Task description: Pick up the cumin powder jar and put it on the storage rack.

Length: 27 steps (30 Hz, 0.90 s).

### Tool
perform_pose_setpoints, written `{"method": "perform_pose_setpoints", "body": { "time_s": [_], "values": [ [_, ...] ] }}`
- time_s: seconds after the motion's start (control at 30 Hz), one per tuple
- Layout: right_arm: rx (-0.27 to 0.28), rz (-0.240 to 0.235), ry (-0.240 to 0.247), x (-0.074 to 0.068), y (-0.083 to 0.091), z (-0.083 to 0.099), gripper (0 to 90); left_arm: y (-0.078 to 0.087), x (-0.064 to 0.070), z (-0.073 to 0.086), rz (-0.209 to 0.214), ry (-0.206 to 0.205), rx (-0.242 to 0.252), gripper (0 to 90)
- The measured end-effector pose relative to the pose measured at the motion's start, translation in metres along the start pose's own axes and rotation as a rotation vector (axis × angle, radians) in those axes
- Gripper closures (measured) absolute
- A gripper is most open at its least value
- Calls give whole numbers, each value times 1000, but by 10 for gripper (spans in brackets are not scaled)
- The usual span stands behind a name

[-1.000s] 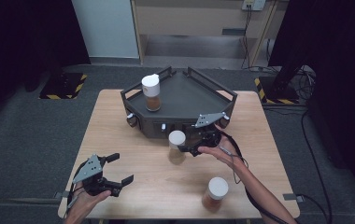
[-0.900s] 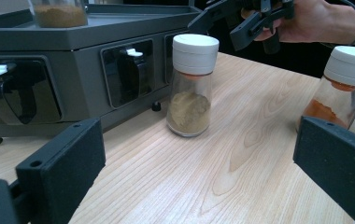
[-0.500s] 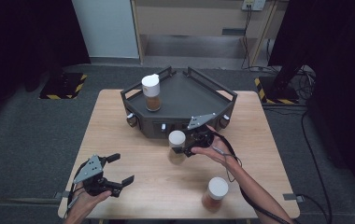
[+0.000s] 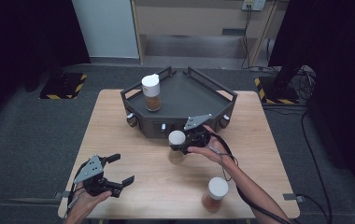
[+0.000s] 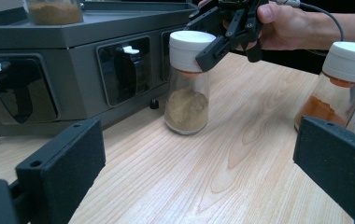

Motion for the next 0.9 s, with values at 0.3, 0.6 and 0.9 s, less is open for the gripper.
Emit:
{"method": "perform_pose_setpoints", "body": {
  "time_s": [0.3,0.6,0.9],
  "values": [
    [3,5,12,-1,1,1,338,0,0,0,1,-1,-4,8],
    [-6,-10,5,0,3,-2,338,0,0,0,1,0,-4,9],
    [-1,-31,22,2,14,-14,339,0,0,-1,1,-2,-6,9]
  ]
}}
Point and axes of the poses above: each handheld gripper's, and its own axes: y roughly backward along the jaws, z roughly out of its underside, x roughly to its right, the point moved 1 cm from there along -y, roughly forward along the jaws, and after that the axes turned 2 degrees about z, right-handed, at the moved point
